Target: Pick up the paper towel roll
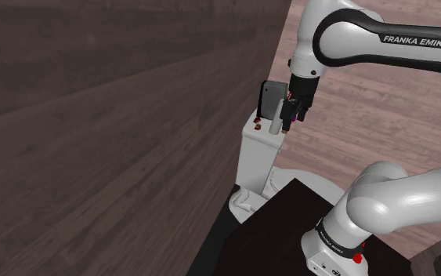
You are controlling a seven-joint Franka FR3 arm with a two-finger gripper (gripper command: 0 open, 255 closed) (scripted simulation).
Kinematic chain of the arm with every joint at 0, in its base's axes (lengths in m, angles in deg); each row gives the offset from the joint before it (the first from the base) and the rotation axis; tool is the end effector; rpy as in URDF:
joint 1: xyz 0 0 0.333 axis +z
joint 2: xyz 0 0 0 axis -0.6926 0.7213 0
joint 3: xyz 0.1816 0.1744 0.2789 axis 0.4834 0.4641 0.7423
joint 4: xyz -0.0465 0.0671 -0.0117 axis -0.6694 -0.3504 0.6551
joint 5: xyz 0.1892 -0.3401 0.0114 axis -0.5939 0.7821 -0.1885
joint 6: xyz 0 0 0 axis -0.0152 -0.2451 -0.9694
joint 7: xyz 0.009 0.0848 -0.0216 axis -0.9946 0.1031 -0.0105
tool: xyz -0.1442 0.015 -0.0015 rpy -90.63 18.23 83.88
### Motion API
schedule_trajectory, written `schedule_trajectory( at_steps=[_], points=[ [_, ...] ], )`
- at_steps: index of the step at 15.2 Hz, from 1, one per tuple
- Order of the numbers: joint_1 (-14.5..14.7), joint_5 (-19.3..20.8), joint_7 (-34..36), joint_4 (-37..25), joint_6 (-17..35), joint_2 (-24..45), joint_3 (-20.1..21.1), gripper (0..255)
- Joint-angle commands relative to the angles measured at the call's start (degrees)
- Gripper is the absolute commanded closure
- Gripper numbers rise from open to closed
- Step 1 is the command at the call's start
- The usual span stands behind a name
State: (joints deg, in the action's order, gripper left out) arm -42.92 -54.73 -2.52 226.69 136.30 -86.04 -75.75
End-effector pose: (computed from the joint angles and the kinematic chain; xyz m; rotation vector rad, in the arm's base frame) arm 0.2534 0.0092 0.5448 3.0588 0.0246 -0.2044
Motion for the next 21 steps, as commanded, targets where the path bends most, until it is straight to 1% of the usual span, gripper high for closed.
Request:
schedule_trajectory(
  at_steps=[1, 7, 12, 17, 21],
  points=[
    [0.0, 0.0, 0.0, 0.0, 0.0, 0.0, 0.0, 0],
    [-2.7, 4.5, -8.0, -2.0, 6.1, 6.7, -7.2, 0],
    [-4.4, 6.6, -14.6, -5.7, 10.9, 14.0, -12.9, 0],
    [-5.4, 6.6, -21.4, -11.2, 15.1, 22.7, -18.3, 0],
    [-6.0, 5.0, -27.2, -16.9, 17.7, 30.4, -22.2, 0]
  ],
)
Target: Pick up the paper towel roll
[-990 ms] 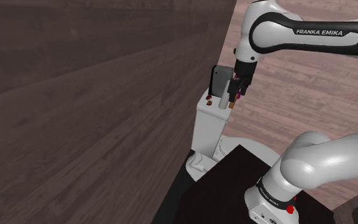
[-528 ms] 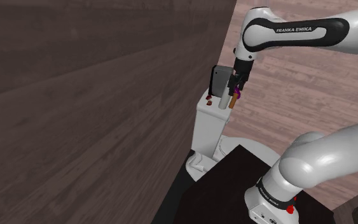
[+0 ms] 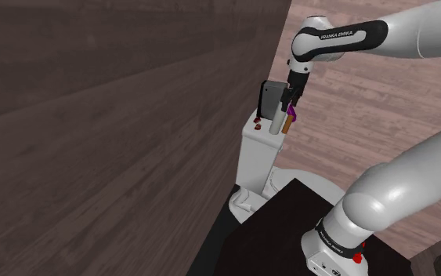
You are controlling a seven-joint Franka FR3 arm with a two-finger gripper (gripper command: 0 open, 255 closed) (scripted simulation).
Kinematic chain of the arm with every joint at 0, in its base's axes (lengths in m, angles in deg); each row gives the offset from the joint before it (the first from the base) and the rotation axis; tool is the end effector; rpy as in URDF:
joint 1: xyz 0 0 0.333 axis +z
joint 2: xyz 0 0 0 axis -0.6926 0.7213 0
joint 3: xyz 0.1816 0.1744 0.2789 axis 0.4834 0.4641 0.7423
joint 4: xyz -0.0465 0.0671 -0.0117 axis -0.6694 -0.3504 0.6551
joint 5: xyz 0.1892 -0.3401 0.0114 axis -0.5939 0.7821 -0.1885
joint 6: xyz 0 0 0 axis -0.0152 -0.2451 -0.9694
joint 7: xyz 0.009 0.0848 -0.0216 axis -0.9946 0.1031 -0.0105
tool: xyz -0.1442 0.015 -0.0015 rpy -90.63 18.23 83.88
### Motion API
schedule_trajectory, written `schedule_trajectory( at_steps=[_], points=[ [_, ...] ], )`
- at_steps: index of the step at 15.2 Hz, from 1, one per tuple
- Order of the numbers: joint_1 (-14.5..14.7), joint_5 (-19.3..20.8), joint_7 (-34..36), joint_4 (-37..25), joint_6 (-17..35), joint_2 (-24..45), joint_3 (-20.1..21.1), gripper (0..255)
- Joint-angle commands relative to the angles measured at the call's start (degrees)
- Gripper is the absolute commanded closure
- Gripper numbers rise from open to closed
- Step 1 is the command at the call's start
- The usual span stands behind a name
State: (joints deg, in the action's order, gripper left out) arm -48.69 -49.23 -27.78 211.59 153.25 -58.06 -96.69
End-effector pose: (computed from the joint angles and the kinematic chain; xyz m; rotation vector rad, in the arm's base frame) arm 0.3956 -0.2035 0.5113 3.1251 0.0930 -0.1388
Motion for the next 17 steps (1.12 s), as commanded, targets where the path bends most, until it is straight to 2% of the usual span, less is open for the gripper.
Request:
schedule_trajectory(
  at_steps=[1, 9, 13, 17],
  points=[
    [-0.4, -1.2, -3.5, -3.4, 1.3, 4.5, -2.1, 0],
    [-3.7, -9.7, -16.2, -19.3, 2.6, 22.5, -7.2, 0],
    [-7.3, -15.0, -21.9, -29.6, 1.0, 32.3, -7.8, 0],
    [-12.2, -19.9, -26.2, -42.4, -2.4, 42.8, -7.1, 0]
  ],
)
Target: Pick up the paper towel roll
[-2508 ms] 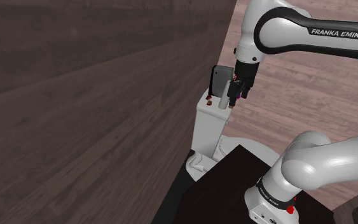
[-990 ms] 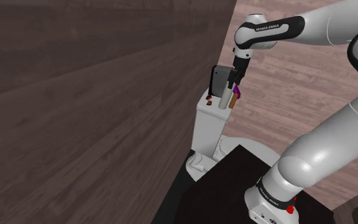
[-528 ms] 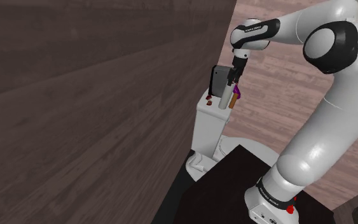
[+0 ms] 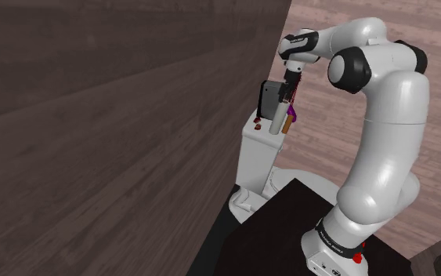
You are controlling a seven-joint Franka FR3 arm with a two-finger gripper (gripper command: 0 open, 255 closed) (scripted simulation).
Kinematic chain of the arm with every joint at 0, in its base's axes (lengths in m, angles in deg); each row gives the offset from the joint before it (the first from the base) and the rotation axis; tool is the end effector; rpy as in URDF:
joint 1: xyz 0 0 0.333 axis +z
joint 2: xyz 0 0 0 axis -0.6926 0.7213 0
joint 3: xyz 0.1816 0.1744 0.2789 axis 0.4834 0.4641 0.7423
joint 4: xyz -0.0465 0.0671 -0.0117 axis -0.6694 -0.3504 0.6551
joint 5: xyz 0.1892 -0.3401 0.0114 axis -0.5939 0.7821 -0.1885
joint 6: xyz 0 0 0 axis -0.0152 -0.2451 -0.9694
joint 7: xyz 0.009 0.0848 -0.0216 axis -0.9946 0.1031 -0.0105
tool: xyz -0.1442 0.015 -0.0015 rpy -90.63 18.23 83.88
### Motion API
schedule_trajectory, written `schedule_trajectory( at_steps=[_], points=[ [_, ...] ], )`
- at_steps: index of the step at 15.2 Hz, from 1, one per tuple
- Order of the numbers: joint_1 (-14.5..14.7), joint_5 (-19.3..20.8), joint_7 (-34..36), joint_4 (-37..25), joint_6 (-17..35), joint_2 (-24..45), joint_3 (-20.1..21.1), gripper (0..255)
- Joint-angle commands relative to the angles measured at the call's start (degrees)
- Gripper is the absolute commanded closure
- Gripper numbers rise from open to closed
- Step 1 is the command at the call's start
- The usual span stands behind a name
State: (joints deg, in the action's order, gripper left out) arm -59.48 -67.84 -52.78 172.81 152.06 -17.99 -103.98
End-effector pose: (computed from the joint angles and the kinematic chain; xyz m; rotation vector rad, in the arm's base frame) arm 0.5522 -0.4025 0.4547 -3.0962 -0.1532 0.0769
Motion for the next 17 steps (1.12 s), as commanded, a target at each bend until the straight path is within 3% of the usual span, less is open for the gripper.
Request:
schedule_trajectory(
  at_steps=[1, 3, 12, 13, 17],
  points=[
    [-2.8, -2.4, -2.0, -7.4, -2.3, 5.5, 0.5, 0],
    [-4.5, -3.5, -2.7, -11.8, -3.7, 8.6, 1.0, 0],
    [-4.2, -4.0, -3.2, -7.5, 1.5, 9.6, 1.4, 0],
    [-4.1, -4.0, -3.3, -7.4, 1.5, 9.5, 1.4, 255],
    [-4.1, -4.0, -3.2, -7.3, 1.5, 9.5, 1.3, 255]
  ],
)
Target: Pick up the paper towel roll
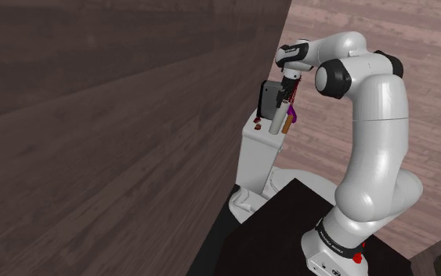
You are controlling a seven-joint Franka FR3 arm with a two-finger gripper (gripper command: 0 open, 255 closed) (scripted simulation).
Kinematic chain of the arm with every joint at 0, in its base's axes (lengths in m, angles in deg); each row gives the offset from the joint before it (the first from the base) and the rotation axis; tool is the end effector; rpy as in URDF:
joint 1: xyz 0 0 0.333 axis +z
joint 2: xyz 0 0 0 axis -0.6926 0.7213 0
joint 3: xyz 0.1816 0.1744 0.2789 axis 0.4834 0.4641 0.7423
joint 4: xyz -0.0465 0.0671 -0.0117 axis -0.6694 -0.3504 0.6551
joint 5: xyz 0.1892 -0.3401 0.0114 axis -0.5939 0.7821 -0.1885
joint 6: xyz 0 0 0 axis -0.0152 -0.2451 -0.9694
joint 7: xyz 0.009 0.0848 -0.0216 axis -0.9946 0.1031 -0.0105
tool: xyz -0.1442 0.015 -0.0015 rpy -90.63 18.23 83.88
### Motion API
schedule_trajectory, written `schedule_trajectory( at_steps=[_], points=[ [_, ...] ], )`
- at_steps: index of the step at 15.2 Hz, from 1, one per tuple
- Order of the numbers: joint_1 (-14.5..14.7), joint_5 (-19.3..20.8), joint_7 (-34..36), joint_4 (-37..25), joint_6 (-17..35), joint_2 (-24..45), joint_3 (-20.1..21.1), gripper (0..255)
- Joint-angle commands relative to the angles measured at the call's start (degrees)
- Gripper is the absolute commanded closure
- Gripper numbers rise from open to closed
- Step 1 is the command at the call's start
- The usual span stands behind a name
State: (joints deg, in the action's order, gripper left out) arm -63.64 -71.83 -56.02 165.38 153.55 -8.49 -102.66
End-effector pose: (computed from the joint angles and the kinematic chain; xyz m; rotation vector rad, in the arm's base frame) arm 0.5809 -0.4420 0.4022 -3.0862 -0.1666 0.0618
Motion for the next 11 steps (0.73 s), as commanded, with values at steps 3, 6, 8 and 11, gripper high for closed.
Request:
schedule_trajectory(
  at_steps=[3, 6, 8, 11],
  points=[
    [0.0, 0.0, 0.0, 0.0, -0.1, 0.0, 0.0, 255],
    [0.0, 0.1, 0.1, -0.5, -0.7, -0.1, 0.0, 255],
    [-0.1, 0.2, 0.2, -1.6, -2.0, -0.4, -0.1, 255],
    [-0.2, 0.4, 0.5, -3.4, -4.1, -0.7, -0.2, 255]
  ],
)
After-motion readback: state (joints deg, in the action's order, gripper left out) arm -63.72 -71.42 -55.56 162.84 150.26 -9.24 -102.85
